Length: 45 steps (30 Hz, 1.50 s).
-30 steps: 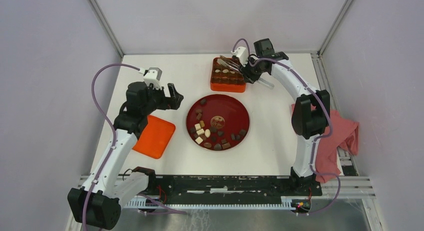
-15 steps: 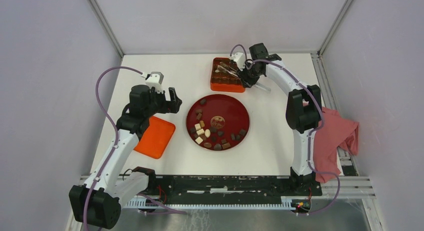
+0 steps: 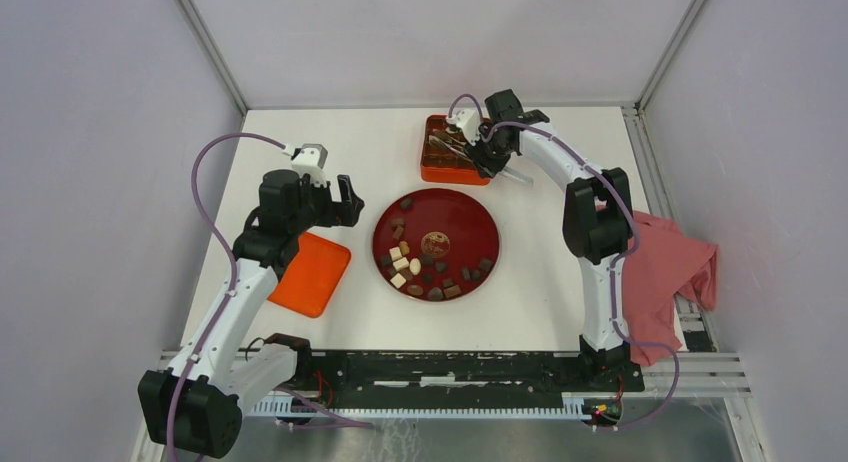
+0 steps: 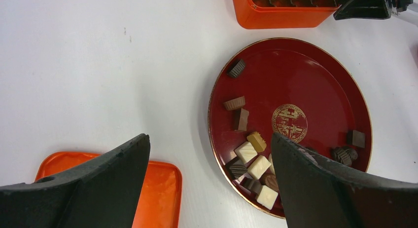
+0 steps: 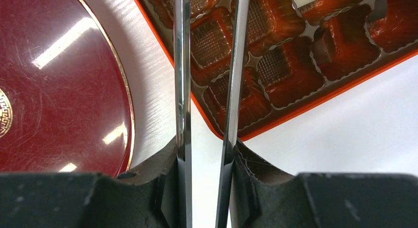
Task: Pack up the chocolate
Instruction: Place the fake chocolate in the packing box.
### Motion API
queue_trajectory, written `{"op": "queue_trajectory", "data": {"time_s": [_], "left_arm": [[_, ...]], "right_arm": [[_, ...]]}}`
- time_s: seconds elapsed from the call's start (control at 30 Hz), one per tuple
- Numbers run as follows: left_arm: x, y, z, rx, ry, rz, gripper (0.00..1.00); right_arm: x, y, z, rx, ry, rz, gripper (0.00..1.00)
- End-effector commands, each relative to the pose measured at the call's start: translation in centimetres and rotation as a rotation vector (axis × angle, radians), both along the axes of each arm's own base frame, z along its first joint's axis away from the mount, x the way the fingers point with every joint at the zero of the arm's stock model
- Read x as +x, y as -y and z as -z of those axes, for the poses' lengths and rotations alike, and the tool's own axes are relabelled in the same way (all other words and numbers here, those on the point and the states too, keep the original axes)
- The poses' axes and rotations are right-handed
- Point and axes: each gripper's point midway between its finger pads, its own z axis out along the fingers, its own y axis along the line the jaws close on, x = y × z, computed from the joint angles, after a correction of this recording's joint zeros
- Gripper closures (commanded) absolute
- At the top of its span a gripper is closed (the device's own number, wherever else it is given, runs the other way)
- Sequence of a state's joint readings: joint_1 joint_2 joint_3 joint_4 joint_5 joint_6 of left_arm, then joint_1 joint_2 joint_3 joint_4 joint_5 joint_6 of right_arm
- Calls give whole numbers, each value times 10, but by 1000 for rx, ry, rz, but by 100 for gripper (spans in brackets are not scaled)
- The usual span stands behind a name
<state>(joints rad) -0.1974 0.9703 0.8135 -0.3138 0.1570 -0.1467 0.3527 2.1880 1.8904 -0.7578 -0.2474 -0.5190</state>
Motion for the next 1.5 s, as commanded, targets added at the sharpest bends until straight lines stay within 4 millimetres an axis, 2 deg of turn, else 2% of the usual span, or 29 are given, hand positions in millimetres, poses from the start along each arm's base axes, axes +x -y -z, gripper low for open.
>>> {"op": "queue_trajectory", "data": {"time_s": [0.0, 0.73, 1.07, 1.47], "left_arm": [[3, -5, 1, 50, 22, 11, 4], [2, -4, 0, 48, 24, 17, 4], [2, -4, 0, 46, 24, 19, 4], [2, -5, -3, 45, 41, 11, 4]], "right_arm": [[15, -5, -14, -4, 59, 22, 80], [14, -7, -18, -28, 79, 20, 61], [14, -8, -24, -21, 89, 15, 60], [17, -6, -83, 51, 192, 10, 60]]}}
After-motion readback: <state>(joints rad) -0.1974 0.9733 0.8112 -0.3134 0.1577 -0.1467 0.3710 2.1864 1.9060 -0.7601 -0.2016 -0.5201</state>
